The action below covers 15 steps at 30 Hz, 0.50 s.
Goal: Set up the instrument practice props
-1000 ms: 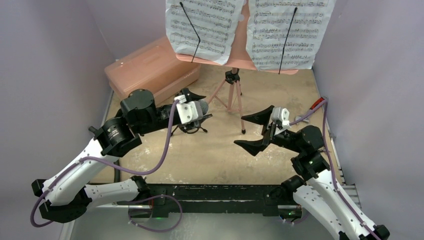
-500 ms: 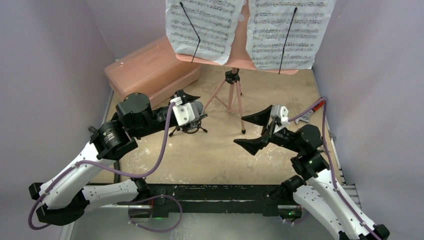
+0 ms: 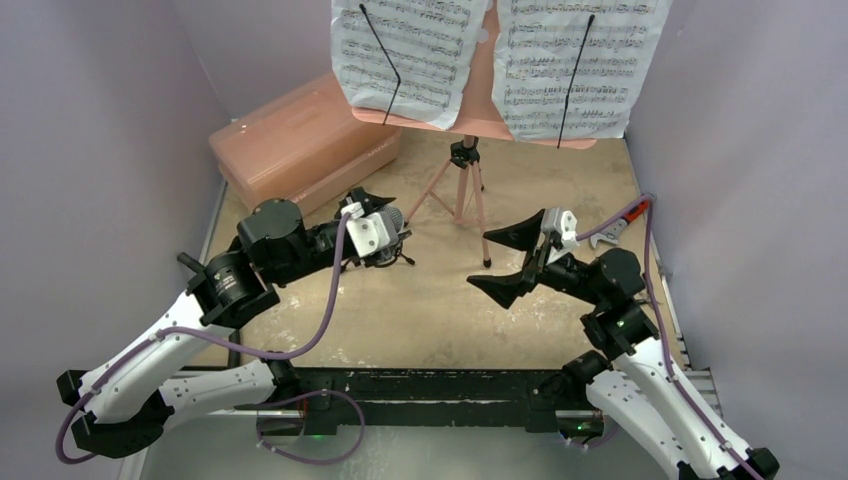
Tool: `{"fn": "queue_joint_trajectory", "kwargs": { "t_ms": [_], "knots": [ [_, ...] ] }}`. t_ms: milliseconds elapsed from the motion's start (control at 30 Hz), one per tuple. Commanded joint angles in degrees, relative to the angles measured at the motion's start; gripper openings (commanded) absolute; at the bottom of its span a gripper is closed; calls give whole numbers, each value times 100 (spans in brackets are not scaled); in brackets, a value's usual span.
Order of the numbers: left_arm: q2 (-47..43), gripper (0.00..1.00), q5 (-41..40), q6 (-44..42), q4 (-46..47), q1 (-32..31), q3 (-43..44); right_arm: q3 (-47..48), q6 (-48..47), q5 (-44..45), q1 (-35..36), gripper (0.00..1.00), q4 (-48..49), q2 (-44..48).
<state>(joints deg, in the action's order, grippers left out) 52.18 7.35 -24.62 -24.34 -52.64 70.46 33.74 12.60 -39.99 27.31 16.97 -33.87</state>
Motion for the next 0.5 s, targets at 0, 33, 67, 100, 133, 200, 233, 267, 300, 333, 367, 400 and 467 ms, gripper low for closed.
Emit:
{"fn": "queue_joint_trajectory", "kwargs": {
  "t_ms": [0,33,67,100,133,200,233,267,300,333,367,400,467],
  "knots": [
    [-165,0,-219,64,869,-24,-40,157,61,52,-5,98,84,-31],
    [-158,0,-211,81,908,-19,-49,159,59,69,-6,98,75,-40],
    [-151,0,-204,99,937,-21,-56,160,51,70,-6,98,70,-41],
    [-141,0,-193,105,945,-18,-59,161,54,77,-6,98,62,-41],
    [-132,0,-182,121,950,-25,-66,158,48,83,-11,98,61,-37],
    [-121,0,-167,149,946,-18,-87,161,47,88,-1,98,54,-43],
    [-121,0,-164,163,935,-25,-104,165,43,95,-10,98,49,-47],
    [-128,0,-164,170,938,-23,-118,168,39,98,0,98,44,-49],
    [-141,0,-169,181,927,-24,-137,175,35,98,-5,98,37,-56],
    [-146,0,-168,180,914,-21,-141,177,30,97,-6,98,27,-58],
    [-155,0,-147,180,889,-19,-140,179,22,92,-6,98,14,-63],
    [-163,0,-139,170,861,-23,-143,183,15,84,-9,98,4,-67],
    [-190,0,-150,175,811,-19,-131,185,4,75,-6,98,-9,-74]
  ]
}}
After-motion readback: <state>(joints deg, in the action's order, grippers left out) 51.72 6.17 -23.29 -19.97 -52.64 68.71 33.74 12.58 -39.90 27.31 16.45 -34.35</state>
